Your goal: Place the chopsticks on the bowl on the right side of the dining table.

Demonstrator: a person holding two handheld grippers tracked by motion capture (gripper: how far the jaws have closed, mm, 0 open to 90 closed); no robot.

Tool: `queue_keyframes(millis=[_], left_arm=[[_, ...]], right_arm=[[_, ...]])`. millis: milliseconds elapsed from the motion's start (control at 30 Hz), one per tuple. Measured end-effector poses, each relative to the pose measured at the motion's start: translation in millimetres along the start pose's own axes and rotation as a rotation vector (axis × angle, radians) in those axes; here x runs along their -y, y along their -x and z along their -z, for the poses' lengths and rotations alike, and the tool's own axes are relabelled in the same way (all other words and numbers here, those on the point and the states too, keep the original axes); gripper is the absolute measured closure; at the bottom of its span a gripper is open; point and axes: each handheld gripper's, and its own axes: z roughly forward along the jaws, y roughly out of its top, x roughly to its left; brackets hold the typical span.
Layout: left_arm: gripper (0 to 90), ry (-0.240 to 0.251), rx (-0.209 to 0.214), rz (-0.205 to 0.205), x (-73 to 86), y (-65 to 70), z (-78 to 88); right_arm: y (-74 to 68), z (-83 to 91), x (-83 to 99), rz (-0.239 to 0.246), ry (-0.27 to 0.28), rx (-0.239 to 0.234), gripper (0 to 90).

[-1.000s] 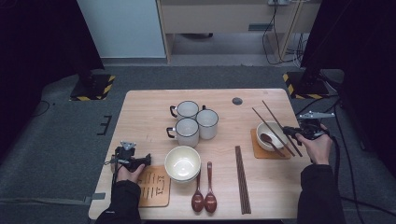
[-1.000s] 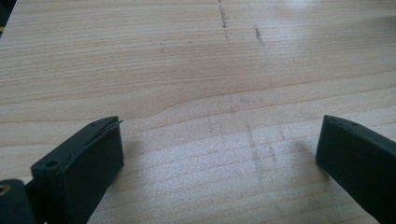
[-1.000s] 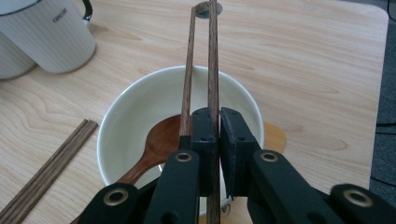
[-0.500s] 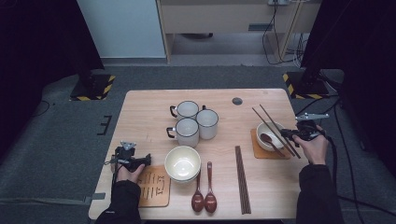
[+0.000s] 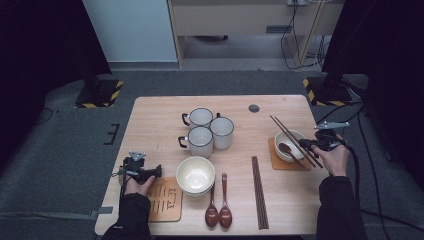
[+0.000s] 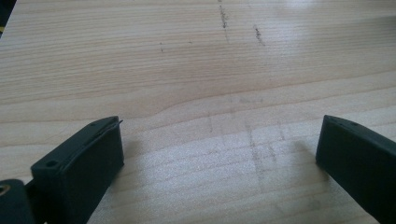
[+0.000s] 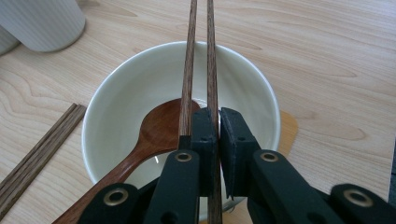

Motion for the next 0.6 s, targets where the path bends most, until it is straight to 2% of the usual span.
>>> queue_keyframes(millis=[233, 400, 600], left_arm=[[0.0, 0.002, 0.0, 0.002, 0.0, 0.1, -0.1], [0.0, 0.0, 0.0, 0.0, 0.0, 0.0, 0.0], [0.0, 0.002, 0.0, 0.002, 0.0, 0.1, -0.1]], right_arm=[[0.4, 2.7, 0.1, -0.007, 0.012, 0.007, 79.4], [2.4, 4.6, 3.1, -0.008, 0.005, -0.003, 84.3], [1.2, 2.1, 2.7, -0.007, 0.015, 0.004, 84.7]])
